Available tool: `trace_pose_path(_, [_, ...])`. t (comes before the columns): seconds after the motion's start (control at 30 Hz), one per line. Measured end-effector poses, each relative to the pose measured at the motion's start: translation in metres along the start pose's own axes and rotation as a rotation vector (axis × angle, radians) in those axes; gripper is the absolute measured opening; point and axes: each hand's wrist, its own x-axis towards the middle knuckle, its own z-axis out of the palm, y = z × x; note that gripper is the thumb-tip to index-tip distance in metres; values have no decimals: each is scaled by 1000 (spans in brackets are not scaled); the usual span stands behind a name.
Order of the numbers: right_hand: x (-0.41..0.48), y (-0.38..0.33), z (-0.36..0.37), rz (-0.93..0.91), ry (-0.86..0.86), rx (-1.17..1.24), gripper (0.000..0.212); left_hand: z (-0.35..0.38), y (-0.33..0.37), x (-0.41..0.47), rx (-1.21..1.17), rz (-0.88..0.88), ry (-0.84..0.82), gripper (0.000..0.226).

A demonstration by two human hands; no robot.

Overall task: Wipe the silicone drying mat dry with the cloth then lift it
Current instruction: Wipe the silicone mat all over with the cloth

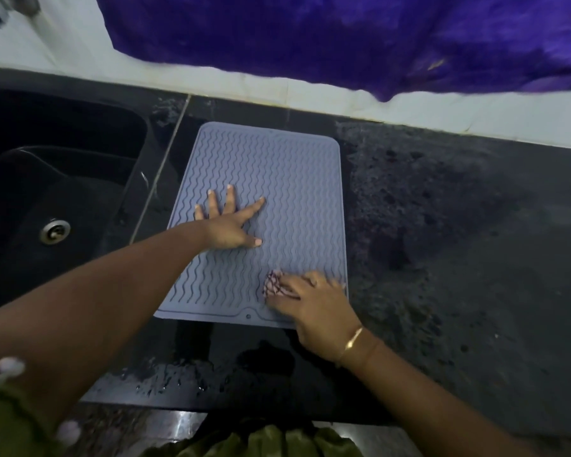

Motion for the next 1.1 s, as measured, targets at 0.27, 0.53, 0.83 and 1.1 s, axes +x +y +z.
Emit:
trace_pose_path(0.27, [97, 71, -20, 244, -21, 4, 38, -4, 5, -3, 32, -20, -9, 89])
trace_pose_path(0.53, [21, -2, -4, 109, 23, -130, 59, 1, -1, -2, 0, 19, 27, 86])
trace_pose_path(0.83, [53, 50, -12, 173, -5, 2, 37, -2, 2, -1, 14, 0, -6, 90])
trace_pose_path(1.1, [61, 36, -4, 261, -2, -97, 47, 1, -4, 3, -3, 30, 20, 88])
